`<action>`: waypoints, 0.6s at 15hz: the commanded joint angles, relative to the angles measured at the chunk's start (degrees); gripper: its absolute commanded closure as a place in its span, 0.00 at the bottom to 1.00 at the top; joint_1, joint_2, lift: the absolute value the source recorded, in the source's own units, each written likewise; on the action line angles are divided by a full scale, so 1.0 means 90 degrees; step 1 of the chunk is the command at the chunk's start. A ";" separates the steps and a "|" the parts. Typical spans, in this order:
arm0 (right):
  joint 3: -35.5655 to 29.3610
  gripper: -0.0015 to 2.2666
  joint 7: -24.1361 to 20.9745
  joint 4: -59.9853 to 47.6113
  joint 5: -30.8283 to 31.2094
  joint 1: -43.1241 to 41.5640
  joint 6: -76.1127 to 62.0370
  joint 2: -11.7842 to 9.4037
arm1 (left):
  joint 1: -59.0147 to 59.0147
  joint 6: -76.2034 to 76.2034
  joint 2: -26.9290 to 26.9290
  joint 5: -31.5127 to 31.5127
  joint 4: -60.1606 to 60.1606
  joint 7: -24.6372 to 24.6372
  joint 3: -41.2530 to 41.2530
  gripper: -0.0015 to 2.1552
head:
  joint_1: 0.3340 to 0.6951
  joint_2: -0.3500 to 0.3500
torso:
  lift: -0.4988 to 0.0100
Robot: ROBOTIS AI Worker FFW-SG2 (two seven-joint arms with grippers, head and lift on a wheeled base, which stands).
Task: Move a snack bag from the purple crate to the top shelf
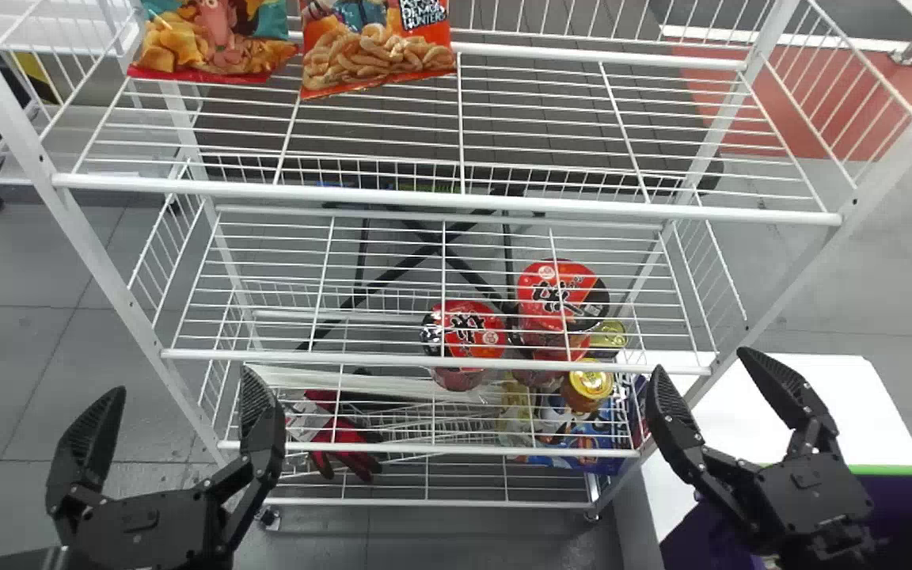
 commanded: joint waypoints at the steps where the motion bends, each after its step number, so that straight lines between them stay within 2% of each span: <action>1: 0.0009 0.06 0.0003 0.0014 0.0005 0.0019 0.0000 -0.0014 | 0.0036 -0.0137 0.0000 0.0000 0.0009 0.0009 -0.0002 0.00 | 1.00 0.38 | 0.51; 9: 0.0009 0.06 0.0003 0.0102 -0.0073 0.0028 -0.0059 -0.0043 | 0.0036 -0.0234 -0.0019 -0.0020 0.0107 0.0039 -0.0031 0.00 | 1.00 0.38 | 0.44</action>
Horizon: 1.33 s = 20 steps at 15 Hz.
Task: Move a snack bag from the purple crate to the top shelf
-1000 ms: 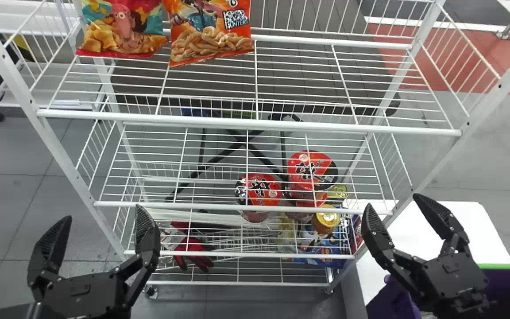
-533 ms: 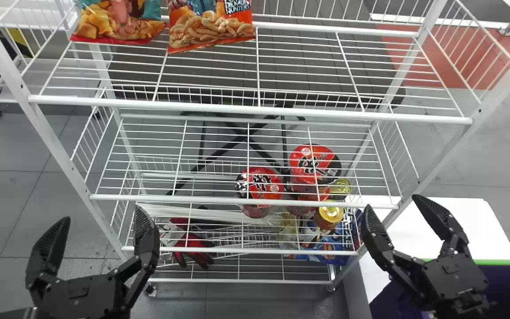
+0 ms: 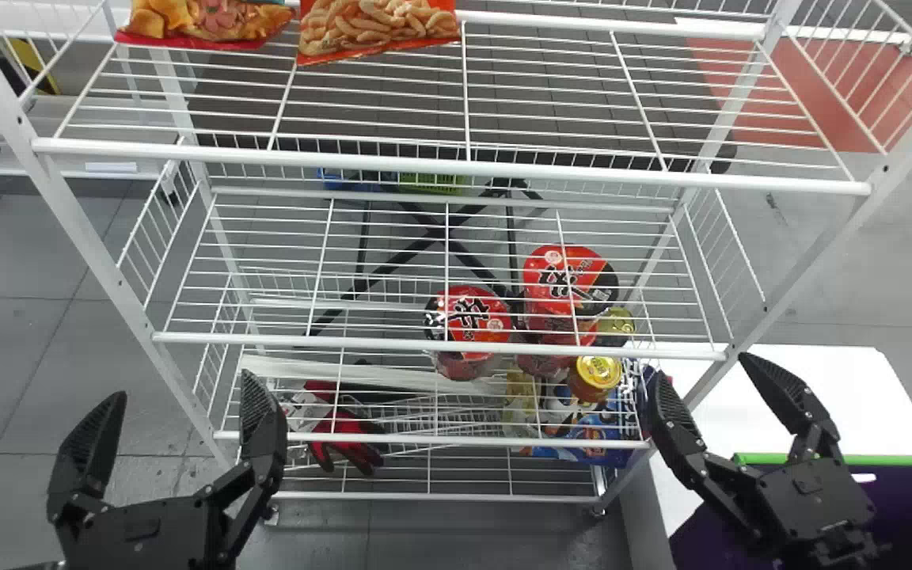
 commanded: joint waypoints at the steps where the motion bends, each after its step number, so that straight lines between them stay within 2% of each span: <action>1: 0.0012 0.06 -0.0001 0.0029 -0.0024 0.0000 -0.0008 -0.0005 | -0.0002 -0.0057 0.0000 0.0010 0.0025 0.0001 0.0000 0.00 | 1.00 0.38 | 0.44; 20: 0.0032 0.06 -0.0011 0.0058 -0.0024 -0.0029 -0.0027 0.0014 | -0.0031 -0.0233 0.0010 0.0059 0.0152 -0.0048 0.0019 0.00 | 1.00 0.38 | 0.29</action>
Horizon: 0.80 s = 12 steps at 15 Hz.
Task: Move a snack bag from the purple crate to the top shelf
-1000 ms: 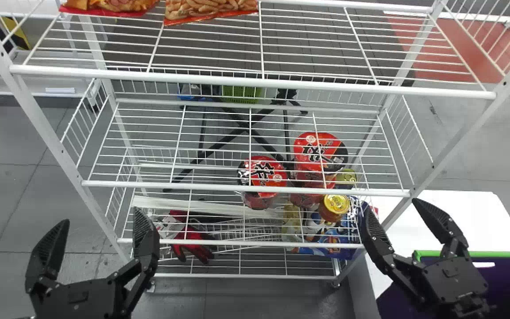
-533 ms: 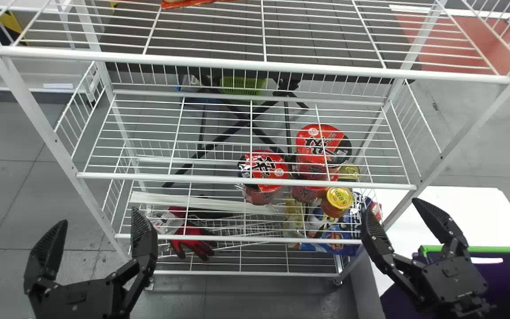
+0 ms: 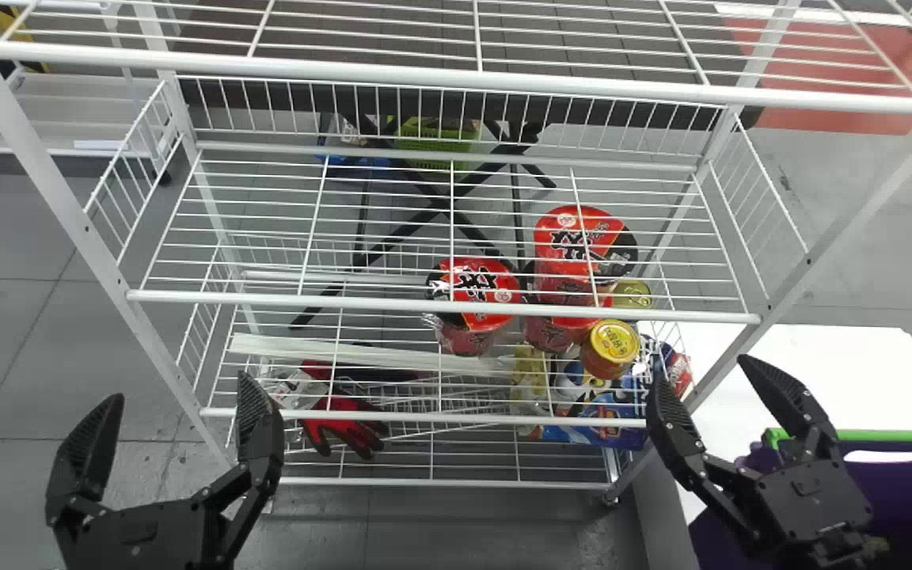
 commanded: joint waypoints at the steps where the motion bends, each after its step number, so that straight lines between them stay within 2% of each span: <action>1: 0.0000 0.06 0.0000 0.0004 0.0000 -0.0006 0.0000 -0.0001 | 0.0000 0.0000 0.0000 0.0000 0.0010 0.0000 0.0000 0.00 | 1.00 0.38 | 0.28; 12: 0.0010 0.06 0.0000 0.0043 0.0000 -0.0026 0.0000 -0.0001 | 0.0000 0.0019 0.0000 0.0010 0.0000 0.0000 0.0000 0.00 | 1.00 0.38 | 0.19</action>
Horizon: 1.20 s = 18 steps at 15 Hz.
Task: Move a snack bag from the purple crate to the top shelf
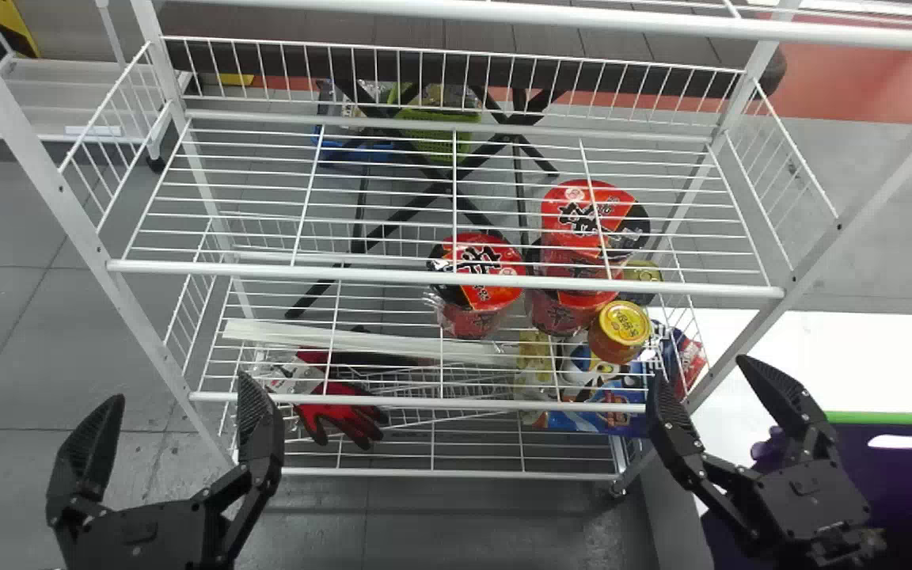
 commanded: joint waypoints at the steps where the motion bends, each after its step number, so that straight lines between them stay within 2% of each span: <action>1: 0.0001 0.06 -0.0003 0.0002 0.0000 0.0000 0.0000 0.0010 | 0.0000 0.0000 0.0006 0.0001 -0.0001 0.0000 0.0000 0.00 | 1.00 0.38 | 0.18; 13: 0.0030 0.06 0.0056 0.0051 -0.0078 -0.0010 -0.0137 0.0010 | -0.0010 -0.0020 0.0006 0.0021 0.0029 0.0039 0.0010 0.00 | 1.00 0.39 | 0.09; 18: -0.0029 0.06 0.0251 0.0080 -0.0205 -0.0010 -0.0195 0.0010 | -0.0010 -0.0020 0.0006 0.0040 0.0019 0.0039 0.0010 0.00 | 1.00 0.40 | 0.10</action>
